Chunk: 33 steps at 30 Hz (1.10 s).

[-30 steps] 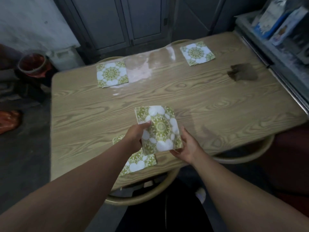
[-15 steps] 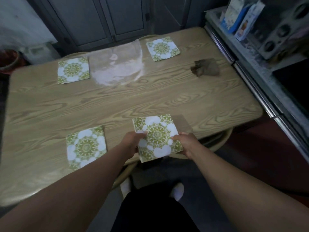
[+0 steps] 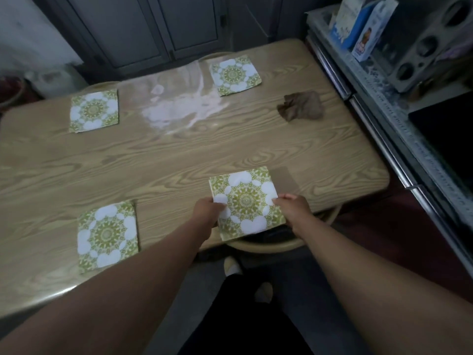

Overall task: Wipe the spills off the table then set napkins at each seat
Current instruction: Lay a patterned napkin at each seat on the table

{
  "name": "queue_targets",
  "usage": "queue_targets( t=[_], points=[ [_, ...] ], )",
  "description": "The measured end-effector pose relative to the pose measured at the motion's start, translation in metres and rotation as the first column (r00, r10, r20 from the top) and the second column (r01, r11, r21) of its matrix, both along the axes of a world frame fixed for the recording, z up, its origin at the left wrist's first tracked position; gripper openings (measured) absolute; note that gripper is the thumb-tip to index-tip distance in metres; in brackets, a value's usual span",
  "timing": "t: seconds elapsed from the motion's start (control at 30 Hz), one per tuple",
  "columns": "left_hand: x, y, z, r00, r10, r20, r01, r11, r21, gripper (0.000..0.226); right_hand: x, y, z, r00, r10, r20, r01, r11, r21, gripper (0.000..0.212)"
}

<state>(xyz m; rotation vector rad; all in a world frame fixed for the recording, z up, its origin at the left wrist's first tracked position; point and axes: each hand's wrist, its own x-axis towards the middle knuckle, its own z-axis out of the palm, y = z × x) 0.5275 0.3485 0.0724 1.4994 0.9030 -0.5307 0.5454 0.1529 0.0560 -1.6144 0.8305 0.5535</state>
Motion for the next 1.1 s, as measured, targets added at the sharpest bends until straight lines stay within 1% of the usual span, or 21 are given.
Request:
queue_targets(
  t=[0.07,0.17,0.23,0.33,0.4,0.5,0.6,0.73,0.83,0.93,1.1],
  points=[
    [0.011,-0.006,-0.003,1.000,0.001,-0.001,-0.001,1.000,-0.002,0.030,0.008,-0.009,0.003,0.999,0.032,0.010,-0.031,0.996,-0.080,0.018],
    [0.030,-0.021,-0.007,1.000,-0.010,0.015,0.010,1.000,0.012,0.030,0.022,-0.028,0.001,0.996,0.080,0.040,-0.071,0.979,-0.188,0.013],
    [0.039,-0.030,-0.007,1.000,-0.011,0.025,0.011,1.000,0.017,0.031,0.030,-0.038,-0.003,0.994,0.102,0.047,-0.086,0.961,-0.262,0.015],
    [0.050,-0.042,-0.012,1.000,-0.013,0.008,0.013,1.000,0.028,0.031,0.042,-0.048,-0.009,0.992,0.127,0.016,-0.116,0.943,-0.311,0.021],
    [0.055,-0.047,-0.013,1.000,-0.003,-0.005,0.003,0.999,0.041,0.031,0.050,-0.054,-0.012,0.986,0.165,0.002,-0.155,0.931,-0.332,0.021],
    [0.063,-0.054,-0.022,0.999,0.024,-0.024,-0.023,0.999,0.044,0.030,0.064,-0.064,-0.016,0.963,0.270,-0.020,-0.257,0.892,-0.372,0.019],
    [0.069,-0.064,-0.034,0.996,0.085,-0.030,-0.083,0.995,0.048,0.025,0.079,-0.074,-0.019,0.939,0.343,-0.020,-0.325,0.867,-0.378,0.015],
    [0.073,-0.080,-0.043,0.987,0.163,-0.013,-0.160,0.982,0.099,0.014,0.092,-0.085,-0.025,0.899,0.438,-0.029,-0.412,0.820,-0.397,0.022],
    [0.077,-0.087,-0.051,0.980,0.197,-0.005,-0.194,0.968,0.158,0.018,0.102,-0.089,-0.033,0.878,0.476,-0.062,-0.455,0.785,-0.421,0.025],
    [0.077,-0.091,-0.059,0.979,0.204,-0.007,-0.198,0.955,0.222,0.015,0.108,-0.090,-0.038,0.856,0.506,-0.109,-0.496,0.743,-0.450,0.019],
    [0.077,-0.097,-0.059,0.980,0.196,0.016,-0.190,0.922,0.336,0.012,0.111,-0.089,-0.042,0.837,0.530,-0.134,-0.522,0.704,-0.481,0.021]
  ],
)
